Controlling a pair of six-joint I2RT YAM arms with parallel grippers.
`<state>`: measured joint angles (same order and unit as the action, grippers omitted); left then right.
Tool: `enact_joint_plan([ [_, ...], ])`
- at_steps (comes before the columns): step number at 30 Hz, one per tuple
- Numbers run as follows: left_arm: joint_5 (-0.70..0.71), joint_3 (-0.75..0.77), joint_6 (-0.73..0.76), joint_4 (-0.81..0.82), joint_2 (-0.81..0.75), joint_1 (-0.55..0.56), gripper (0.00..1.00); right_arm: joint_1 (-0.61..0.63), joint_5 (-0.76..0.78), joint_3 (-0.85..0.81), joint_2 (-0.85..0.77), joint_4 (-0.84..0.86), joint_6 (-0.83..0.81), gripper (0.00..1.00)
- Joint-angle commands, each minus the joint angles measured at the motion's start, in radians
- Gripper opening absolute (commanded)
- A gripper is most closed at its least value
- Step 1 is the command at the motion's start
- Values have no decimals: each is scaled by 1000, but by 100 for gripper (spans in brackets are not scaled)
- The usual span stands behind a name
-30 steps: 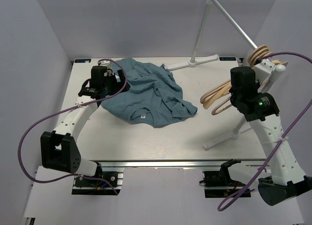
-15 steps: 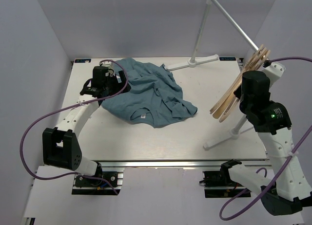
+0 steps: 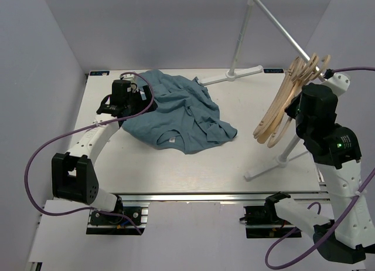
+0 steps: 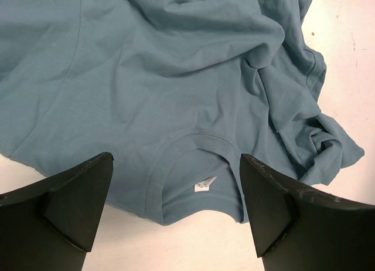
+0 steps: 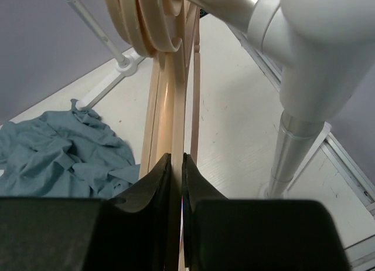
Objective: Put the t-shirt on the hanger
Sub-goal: Pick up the hanger from the clothesline.
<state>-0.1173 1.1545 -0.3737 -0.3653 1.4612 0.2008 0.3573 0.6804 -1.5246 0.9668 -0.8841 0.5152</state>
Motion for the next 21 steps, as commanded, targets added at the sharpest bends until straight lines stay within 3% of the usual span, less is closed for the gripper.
enact_joint_plan([
  [1,-10,30,10,5,-2,-3,98,-3,-15,-74,-19,14,-17,0],
  [21,-44,16,10,35,36,-3,98,-1,-295,-26,-177,-141,-15,0],
])
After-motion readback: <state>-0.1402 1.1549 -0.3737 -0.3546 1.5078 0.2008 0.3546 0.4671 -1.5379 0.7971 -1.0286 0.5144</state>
